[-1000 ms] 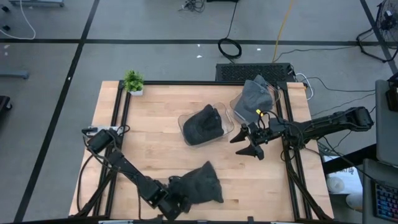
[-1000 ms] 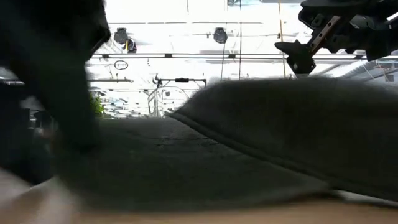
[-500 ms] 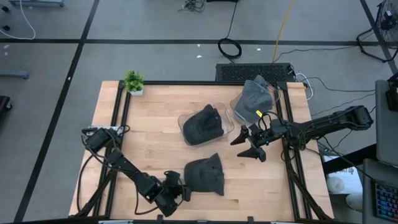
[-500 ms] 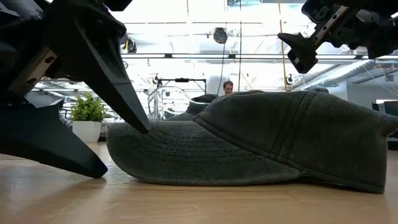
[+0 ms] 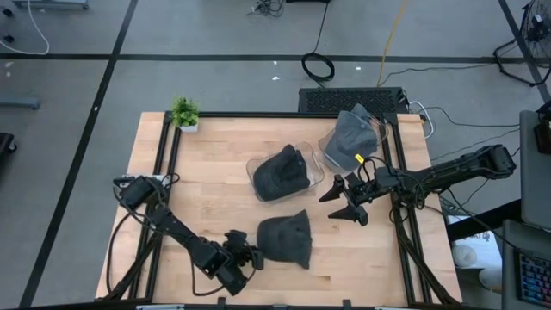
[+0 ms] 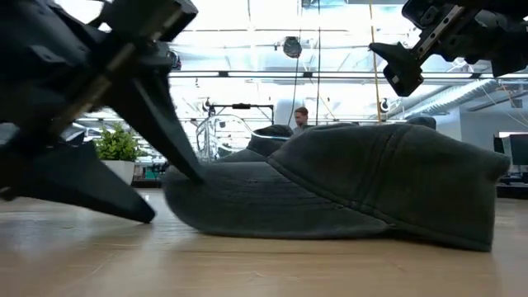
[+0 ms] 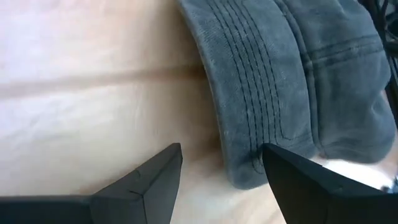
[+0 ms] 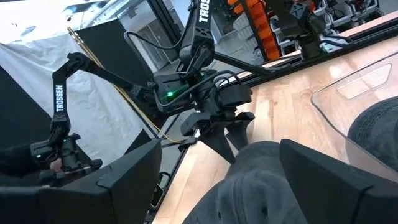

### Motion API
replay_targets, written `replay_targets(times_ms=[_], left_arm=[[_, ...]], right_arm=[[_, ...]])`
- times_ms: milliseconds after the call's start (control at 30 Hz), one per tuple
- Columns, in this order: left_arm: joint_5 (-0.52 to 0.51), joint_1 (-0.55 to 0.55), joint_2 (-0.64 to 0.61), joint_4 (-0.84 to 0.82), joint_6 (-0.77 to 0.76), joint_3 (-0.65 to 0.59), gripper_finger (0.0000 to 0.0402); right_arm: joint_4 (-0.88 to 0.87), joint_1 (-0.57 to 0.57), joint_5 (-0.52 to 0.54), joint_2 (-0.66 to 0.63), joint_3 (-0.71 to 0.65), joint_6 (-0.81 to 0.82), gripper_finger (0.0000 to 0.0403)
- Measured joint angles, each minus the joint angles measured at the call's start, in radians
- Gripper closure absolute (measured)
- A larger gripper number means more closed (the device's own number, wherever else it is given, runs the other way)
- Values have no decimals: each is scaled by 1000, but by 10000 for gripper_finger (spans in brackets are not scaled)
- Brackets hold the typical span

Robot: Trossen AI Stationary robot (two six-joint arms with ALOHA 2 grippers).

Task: Pick & Place hat
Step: Stack the black cap on top of the black cap in the left transparent bin

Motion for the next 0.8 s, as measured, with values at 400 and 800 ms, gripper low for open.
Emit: replay_targets(times_ms=[400, 800], left_arm=[[13, 79, 1, 59, 147, 0, 163], [0, 118, -178, 1, 378, 1, 163]], right_arm=[[0, -1, -3, 0, 0, -3, 85], [-1, -1, -4, 0, 1, 0, 85]])
